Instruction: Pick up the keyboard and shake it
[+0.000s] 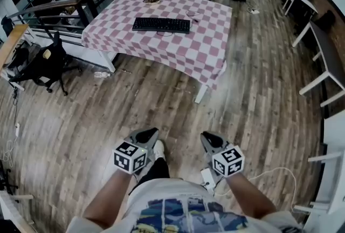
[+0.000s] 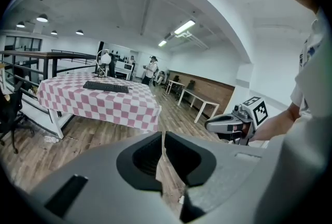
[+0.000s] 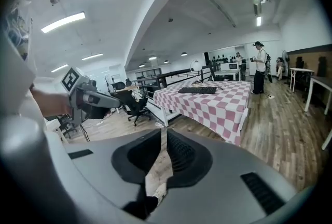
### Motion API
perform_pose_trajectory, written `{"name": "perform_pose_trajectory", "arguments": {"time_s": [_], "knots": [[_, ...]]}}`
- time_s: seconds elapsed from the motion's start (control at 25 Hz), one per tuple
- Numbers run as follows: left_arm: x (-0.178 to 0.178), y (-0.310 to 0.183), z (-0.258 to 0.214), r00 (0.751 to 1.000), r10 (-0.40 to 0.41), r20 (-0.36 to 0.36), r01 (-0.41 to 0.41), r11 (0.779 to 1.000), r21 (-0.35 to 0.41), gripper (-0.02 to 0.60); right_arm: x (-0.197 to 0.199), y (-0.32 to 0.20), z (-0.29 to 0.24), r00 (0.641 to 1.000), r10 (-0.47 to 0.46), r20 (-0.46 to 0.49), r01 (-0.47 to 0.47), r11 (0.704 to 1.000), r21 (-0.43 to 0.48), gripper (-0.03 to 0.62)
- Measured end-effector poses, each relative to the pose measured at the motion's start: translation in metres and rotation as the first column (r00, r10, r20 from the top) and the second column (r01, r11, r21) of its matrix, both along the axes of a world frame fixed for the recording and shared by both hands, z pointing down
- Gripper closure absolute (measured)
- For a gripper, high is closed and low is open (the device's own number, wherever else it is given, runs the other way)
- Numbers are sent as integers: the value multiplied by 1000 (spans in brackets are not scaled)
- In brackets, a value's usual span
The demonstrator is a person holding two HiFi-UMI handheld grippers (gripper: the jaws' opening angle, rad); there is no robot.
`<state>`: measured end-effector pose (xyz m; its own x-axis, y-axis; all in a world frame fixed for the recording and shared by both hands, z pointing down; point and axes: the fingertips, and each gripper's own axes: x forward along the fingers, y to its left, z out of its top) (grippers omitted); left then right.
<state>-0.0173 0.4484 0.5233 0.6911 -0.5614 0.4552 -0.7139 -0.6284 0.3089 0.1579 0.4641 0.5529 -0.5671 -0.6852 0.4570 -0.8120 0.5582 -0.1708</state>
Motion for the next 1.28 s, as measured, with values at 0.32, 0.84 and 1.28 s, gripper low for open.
{"name": "perform_pose_trajectory", "arguments": {"time_s": [0.32,0.84,1.28], "knots": [[-53,-139,-8,999,41,-13,-41,999,1,464,-35,-129,-6,997,71,-45,-71,998,-1,457],[-112,-289,13,999,-1,-37,0,999,-45,405,-70,-281,2,994,96,-48,-99,994,-50,399],[-102,-447,26,993,-112,35,115,989,-91,405,-22,-465,23,999,34,-12,-35,995,-96,413]]}}
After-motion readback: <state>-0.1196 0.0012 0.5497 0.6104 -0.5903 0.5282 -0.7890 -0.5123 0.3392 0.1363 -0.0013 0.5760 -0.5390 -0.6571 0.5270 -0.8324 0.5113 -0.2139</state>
